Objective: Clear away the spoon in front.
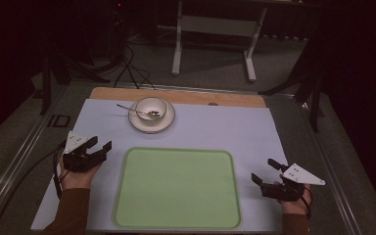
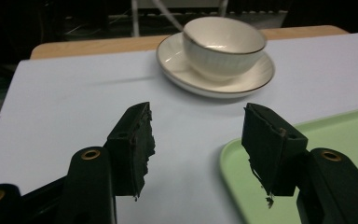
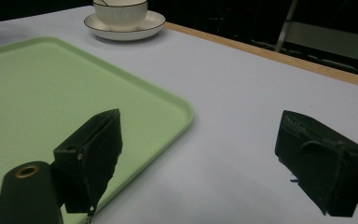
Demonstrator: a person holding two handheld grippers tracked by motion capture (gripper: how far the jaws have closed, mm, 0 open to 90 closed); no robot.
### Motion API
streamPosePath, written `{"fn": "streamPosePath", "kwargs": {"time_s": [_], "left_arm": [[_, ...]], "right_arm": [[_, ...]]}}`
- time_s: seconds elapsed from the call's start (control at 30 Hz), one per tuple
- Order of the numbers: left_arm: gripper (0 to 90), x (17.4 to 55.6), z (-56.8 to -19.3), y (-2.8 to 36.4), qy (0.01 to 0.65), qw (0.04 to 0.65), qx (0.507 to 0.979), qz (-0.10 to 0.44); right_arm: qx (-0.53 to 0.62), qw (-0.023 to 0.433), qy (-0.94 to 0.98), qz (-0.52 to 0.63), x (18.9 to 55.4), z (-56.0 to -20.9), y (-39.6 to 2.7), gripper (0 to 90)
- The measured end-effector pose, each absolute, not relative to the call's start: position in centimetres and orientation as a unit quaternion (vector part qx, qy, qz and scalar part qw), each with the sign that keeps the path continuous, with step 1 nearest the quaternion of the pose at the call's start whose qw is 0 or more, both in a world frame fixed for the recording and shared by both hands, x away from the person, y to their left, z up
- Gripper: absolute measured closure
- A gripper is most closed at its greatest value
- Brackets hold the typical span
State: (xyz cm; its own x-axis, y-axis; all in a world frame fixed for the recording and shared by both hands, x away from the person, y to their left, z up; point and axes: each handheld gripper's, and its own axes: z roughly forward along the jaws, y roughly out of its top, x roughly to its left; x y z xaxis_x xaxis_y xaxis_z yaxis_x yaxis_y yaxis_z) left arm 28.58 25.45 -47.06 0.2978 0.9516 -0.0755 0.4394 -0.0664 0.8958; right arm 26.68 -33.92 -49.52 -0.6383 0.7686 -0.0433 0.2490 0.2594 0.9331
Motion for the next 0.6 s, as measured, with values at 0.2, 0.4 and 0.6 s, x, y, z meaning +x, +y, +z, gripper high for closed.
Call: {"fn": "streamPosePath", "kwargs": {"time_s": [0.2, 0.4, 0.6], "left_arm": [[42.6, 29.2, -46.4, 24.7, 0.507, 0.444, 0.682, 0.284], [42.6, 29.9, -45.9, 24.1, 0.510, 0.450, 0.678, 0.278], [43.1, 30.5, -45.4, 23.5, 0.503, 0.455, 0.678, 0.284]], "right_arm": [[0.336, 0.256, 0.750, 0.508, 26.7, -49.5, -33.9, 14.6], [0.333, 0.254, 0.753, 0.508, 26.7, -49.5, -33.8, 14.7], [0.331, 0.253, 0.752, 0.510, 26.7, -49.5, -33.8, 14.7]]}}
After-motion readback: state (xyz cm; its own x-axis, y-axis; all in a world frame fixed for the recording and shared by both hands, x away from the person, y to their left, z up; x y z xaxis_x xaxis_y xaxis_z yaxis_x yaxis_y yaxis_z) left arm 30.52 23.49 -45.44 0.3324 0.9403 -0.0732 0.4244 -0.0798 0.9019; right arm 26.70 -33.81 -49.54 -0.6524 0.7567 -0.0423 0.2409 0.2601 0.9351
